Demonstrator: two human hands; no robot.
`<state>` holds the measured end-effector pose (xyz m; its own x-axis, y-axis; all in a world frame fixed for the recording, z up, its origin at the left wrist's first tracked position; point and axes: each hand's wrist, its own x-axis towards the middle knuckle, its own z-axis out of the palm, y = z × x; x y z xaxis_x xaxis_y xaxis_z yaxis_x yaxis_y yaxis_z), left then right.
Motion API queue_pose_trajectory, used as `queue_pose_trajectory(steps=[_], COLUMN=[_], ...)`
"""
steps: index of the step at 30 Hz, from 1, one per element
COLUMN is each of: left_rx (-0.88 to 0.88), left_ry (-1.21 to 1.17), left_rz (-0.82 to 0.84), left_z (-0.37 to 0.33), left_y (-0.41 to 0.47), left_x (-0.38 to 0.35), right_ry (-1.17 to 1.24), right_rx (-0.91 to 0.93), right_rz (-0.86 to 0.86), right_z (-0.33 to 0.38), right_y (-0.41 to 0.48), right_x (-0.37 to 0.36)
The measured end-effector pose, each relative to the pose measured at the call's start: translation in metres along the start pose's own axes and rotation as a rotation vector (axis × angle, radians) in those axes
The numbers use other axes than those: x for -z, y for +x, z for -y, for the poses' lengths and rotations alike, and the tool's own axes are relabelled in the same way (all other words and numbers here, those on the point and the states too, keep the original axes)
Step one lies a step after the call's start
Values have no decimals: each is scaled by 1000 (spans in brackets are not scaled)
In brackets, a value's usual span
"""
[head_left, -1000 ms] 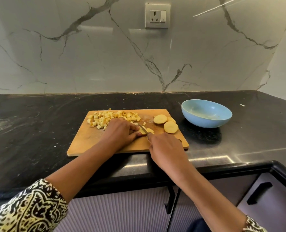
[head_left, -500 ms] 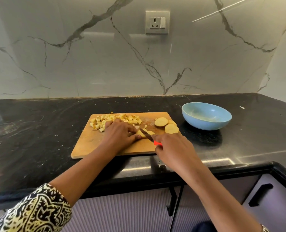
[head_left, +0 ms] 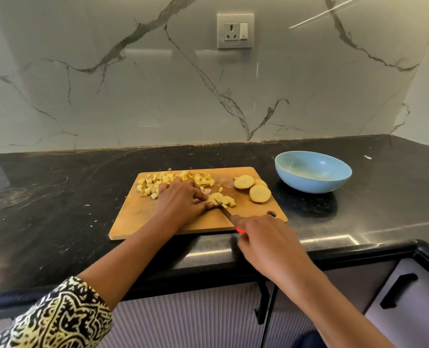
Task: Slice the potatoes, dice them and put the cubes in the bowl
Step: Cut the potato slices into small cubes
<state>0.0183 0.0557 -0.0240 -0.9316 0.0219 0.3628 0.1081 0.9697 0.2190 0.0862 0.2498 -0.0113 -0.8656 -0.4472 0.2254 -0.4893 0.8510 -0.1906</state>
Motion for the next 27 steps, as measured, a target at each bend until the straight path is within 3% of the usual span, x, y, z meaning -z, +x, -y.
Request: queue_pose_trajectory(steps=[7,20,27], left_rx=[57,60,70], left_ry=[4,-25,15], left_rz=[-18,-14,-42], left_z=[2,2,4], left_y=[-3,1,1], left_x=[2,-1,-3], right_ry=[99,40,62], right_rx=[-39,-23,-17], right_rz=[-92,6,-23], right_z=[-3,7,-9], right_y=[7,38,3], right_x=[16,-8,-1])
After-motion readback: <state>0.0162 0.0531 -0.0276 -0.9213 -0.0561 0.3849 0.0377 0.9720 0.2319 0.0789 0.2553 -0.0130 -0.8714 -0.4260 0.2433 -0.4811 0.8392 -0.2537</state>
